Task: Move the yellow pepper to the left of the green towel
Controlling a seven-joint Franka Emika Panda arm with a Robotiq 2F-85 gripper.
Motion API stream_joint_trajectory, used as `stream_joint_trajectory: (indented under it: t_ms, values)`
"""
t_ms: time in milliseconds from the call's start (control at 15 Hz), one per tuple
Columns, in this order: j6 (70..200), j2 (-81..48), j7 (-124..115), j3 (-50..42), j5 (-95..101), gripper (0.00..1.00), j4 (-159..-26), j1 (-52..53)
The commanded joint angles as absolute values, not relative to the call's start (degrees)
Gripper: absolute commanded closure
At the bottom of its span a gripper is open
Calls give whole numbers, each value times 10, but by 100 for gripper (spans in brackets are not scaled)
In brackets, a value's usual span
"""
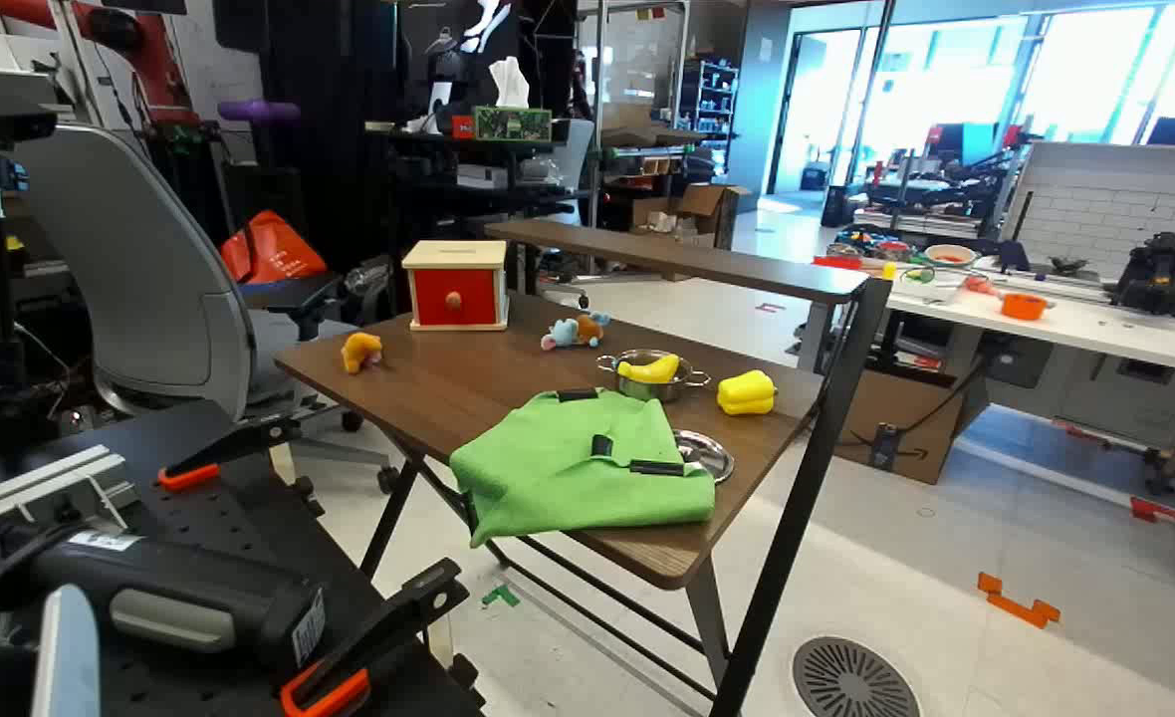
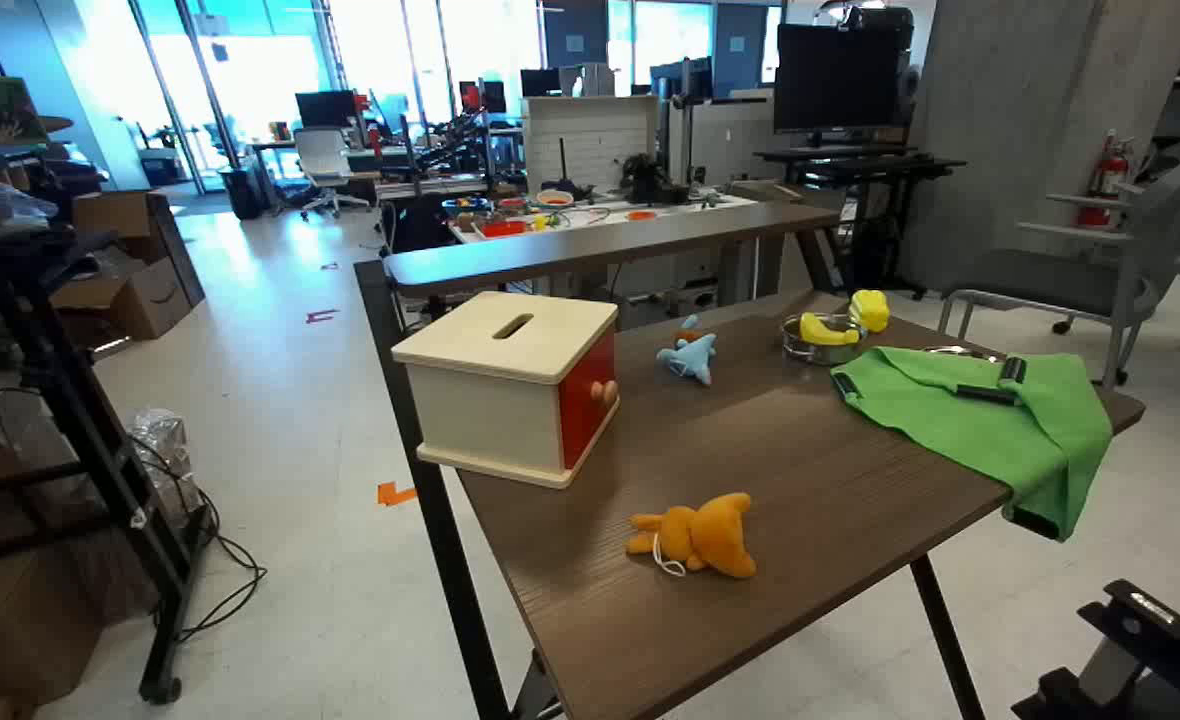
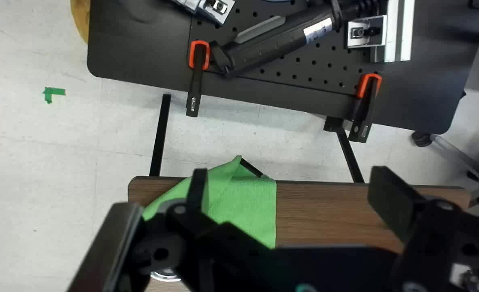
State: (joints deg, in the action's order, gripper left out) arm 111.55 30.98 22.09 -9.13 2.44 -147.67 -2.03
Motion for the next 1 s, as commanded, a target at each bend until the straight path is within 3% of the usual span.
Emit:
stream_joint_trajectory:
  t_ms: [0,267,933]
  values:
    - [1114,310,220,-92,25,0,-1476,-19]
    - [1083,282,238,-94,29,0,-1455,-14]
    - [1141,287,197,-90,25,0,-1463,-27]
